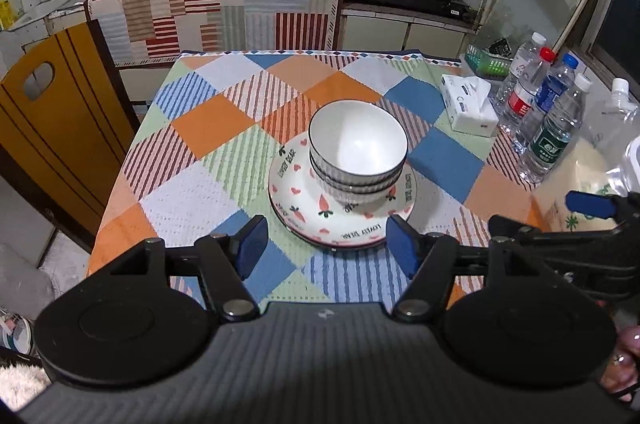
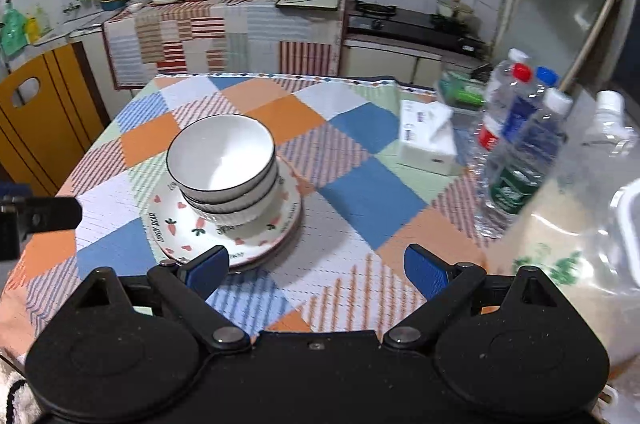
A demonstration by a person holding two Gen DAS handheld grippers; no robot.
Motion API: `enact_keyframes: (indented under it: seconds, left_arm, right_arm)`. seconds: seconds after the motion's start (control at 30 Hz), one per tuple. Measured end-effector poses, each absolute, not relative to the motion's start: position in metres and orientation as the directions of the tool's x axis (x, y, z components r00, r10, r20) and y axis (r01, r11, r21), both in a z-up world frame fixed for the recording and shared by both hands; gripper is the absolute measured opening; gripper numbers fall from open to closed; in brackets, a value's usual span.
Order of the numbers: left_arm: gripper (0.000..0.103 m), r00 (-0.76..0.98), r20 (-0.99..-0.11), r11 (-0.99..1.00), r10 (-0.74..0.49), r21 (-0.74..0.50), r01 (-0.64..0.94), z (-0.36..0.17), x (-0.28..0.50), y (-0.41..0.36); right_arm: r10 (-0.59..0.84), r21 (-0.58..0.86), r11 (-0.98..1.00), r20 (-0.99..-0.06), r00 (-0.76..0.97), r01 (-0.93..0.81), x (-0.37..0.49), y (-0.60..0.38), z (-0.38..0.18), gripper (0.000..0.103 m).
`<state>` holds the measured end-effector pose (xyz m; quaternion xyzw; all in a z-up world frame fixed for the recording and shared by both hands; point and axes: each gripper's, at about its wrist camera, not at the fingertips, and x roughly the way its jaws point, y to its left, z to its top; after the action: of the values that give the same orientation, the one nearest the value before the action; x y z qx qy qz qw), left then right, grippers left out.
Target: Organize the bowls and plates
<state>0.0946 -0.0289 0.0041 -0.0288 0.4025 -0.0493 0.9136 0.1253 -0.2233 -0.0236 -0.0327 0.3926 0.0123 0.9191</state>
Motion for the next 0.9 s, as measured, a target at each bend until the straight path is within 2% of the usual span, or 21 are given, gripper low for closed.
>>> enact_keyframes:
  seconds: [0.4,0.77,0.9]
  left_arm:
    - [0.076,0.722,-0.687,0.996,-0.081,-0.074,0.041,0.004,0.068,-0.021]
    - [0.094,0.734,-0.674,0.996,-0.076,-0.079,0.031,-0.005,0.058,-0.015]
    - [0.094,0.75,-0.659,0.997,-0.062,-0.069,0.021,-0.013,0.057,-0.015]
  right_arm:
    - [-0.033,-0.076,0.997,-0.693,0.72,-0.028,0.088,-0.212,0.0,0.097]
    - [-0.088,-0.141,0.99,-0.668,0.739,-0.009,0.072,-0.202,0.002,0.098]
    - [-0.105,-0.166,0.986,-0.66,0.744,-0.007,0.068,-0.199,0.0,0.098]
